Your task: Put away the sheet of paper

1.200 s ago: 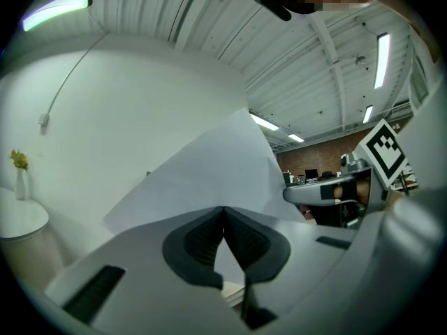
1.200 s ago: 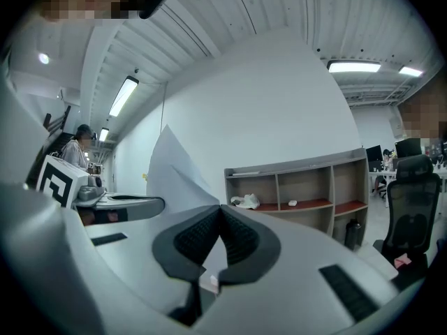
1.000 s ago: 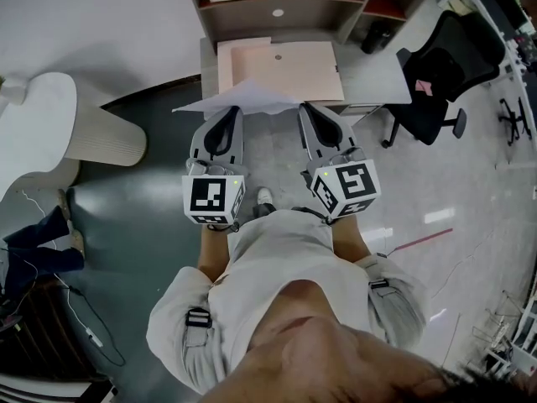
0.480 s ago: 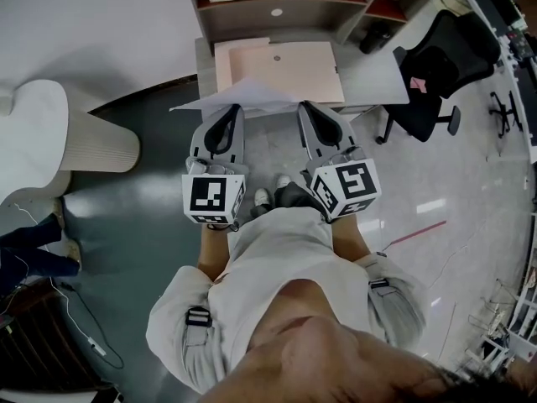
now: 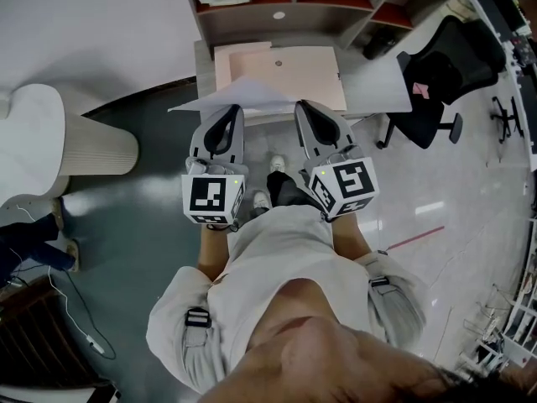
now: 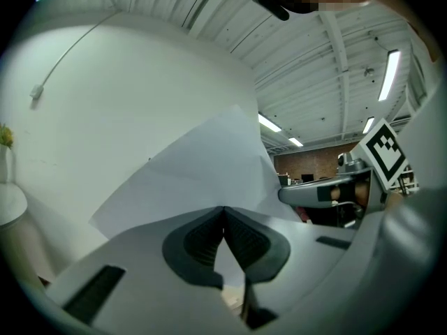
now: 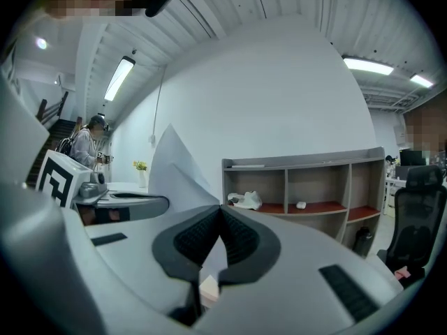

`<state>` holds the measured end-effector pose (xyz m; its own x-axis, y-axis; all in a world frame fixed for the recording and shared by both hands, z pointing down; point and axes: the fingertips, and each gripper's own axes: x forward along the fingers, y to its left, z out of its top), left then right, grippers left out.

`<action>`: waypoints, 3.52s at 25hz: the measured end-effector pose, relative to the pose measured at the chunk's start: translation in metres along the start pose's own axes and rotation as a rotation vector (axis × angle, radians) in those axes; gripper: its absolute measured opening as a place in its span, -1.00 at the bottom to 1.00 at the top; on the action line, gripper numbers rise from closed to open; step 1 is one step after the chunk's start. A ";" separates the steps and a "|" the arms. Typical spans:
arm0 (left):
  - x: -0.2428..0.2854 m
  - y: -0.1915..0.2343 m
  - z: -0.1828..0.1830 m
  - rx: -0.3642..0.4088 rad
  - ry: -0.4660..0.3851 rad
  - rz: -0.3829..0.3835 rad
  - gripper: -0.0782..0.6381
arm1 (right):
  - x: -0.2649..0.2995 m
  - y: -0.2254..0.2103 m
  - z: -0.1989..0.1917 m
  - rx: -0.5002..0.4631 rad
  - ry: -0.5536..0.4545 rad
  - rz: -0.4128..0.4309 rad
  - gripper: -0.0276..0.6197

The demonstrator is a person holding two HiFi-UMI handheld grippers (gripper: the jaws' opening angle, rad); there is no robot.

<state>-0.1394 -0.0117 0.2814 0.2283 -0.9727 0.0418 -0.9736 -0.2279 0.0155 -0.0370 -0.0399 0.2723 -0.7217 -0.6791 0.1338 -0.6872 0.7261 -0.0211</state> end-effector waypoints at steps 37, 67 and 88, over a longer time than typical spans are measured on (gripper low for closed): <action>0.202 0.034 -0.060 0.040 0.126 0.060 -0.73 | 0.154 -0.131 -0.054 0.099 0.120 0.195 -0.86; 0.262 0.060 -0.206 -0.126 0.297 -0.228 -0.73 | 0.210 -0.171 -0.220 0.261 0.420 -0.050 -0.86; 0.294 0.036 -0.257 -0.088 0.422 -0.244 -0.73 | 0.202 -0.232 -0.323 0.374 0.595 -0.118 -0.86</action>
<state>-0.1062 -0.2944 0.5506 0.4496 -0.7843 0.4274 -0.8914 -0.4244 0.1590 0.0037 -0.3109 0.6242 -0.5464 -0.4994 0.6723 -0.8172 0.4934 -0.2977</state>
